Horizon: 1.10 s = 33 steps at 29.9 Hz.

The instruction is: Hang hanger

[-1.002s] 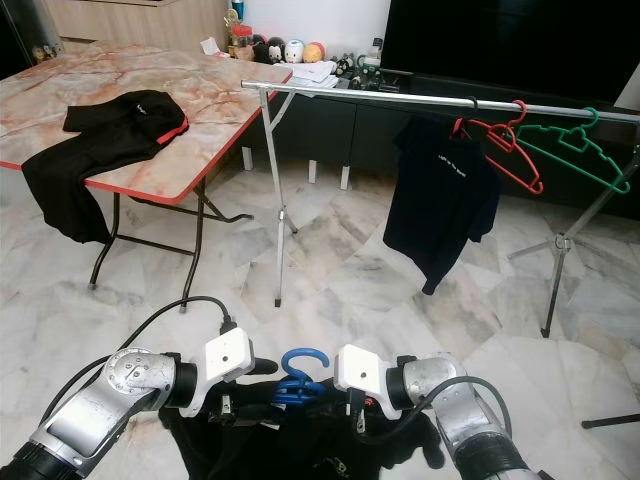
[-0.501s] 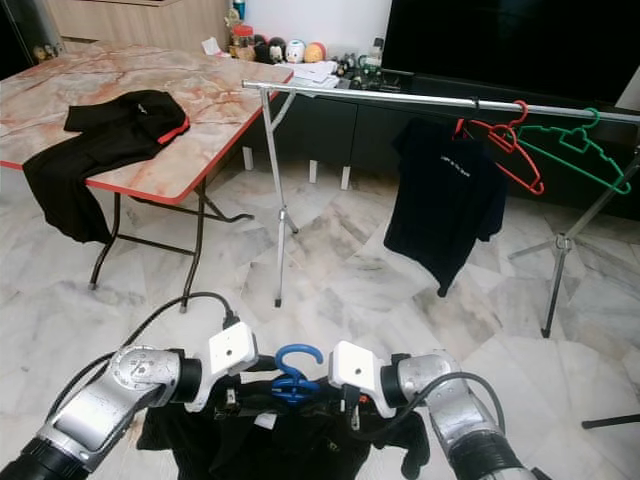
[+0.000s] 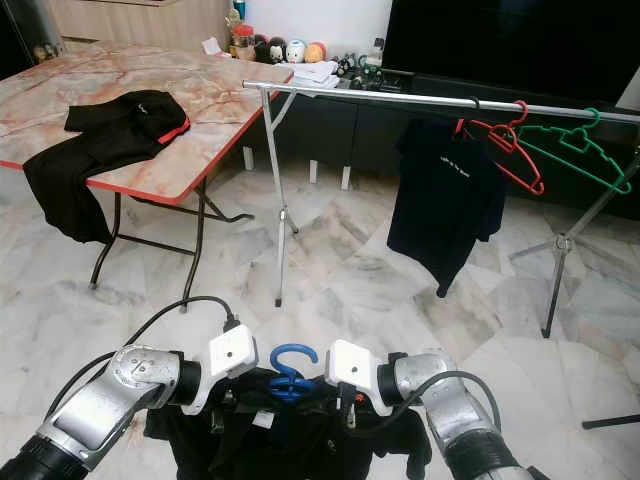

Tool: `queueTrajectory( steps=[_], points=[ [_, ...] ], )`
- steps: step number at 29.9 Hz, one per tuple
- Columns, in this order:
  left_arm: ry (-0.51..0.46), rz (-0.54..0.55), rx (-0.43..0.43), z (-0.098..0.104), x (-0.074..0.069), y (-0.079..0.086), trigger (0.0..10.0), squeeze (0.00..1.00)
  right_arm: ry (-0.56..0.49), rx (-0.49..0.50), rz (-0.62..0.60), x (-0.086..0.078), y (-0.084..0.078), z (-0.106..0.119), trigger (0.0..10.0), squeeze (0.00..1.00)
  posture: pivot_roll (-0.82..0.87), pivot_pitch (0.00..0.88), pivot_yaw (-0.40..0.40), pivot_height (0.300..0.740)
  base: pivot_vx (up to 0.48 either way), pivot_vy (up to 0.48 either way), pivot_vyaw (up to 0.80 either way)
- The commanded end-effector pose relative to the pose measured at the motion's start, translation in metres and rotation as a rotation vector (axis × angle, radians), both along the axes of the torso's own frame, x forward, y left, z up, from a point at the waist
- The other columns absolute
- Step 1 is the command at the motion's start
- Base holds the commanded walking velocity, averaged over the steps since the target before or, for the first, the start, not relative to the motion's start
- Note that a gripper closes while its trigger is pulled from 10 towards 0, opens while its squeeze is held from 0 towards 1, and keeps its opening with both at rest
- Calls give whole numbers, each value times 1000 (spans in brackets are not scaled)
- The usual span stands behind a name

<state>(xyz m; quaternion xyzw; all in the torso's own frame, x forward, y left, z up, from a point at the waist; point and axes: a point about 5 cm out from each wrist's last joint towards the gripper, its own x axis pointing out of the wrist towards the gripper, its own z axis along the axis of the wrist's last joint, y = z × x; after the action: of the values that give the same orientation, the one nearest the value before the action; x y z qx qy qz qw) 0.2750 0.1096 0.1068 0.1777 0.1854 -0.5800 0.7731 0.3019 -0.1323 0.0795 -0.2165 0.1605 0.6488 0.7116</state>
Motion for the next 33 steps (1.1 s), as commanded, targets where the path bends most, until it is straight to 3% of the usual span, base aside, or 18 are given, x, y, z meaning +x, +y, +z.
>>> queueTrajectory(
  steps=[1, 15, 16, 17, 18, 26, 33],
  points=[
    [12, -28, 20, -1, -3, -5, 0, 0, -71, 50, 16, 9, 10, 19, 0, 0, 112, 72, -28, 740, 0, 0, 0],
    [21, -39, 30, -1, -3, -6, 0, 0, -80, 39, 11, 11, 9, 20, 0, 0, 115, 68, -27, 740, 0, 0, 0],
    [20, -38, 31, 0, -3, -6, 0, 0, -79, 38, 10, 12, 9, 20, 3451, 0, 115, 68, -27, 740, 0, 0, 0],
    [19, -37, 31, 0, -3, -6, 0, 0, -70, 43, 6, 12, 9, 20, 10000, 145, 115, 67, -27, 740, 0, 0, 0],
    [18, -38, 31, 0, -3, -6, 0, 0, -62, 47, 5, 12, 9, 20, 10000, 1000, 115, 67, -27, 740, 0, 0, 0],
    [5, -16, 17, 1, -2, -6, 0, 0, -39, 48, 18, 12, 7, 23, 10000, 1000, 113, 65, -28, 740, 0, 0, 0],
    [-48, 68, 22, 1, 6, 0, 0, 0, 37, -21, 101, 6, -4, 22, 10000, 1000, 109, 55, -27, 740, 0, 0, 0]
  ],
)
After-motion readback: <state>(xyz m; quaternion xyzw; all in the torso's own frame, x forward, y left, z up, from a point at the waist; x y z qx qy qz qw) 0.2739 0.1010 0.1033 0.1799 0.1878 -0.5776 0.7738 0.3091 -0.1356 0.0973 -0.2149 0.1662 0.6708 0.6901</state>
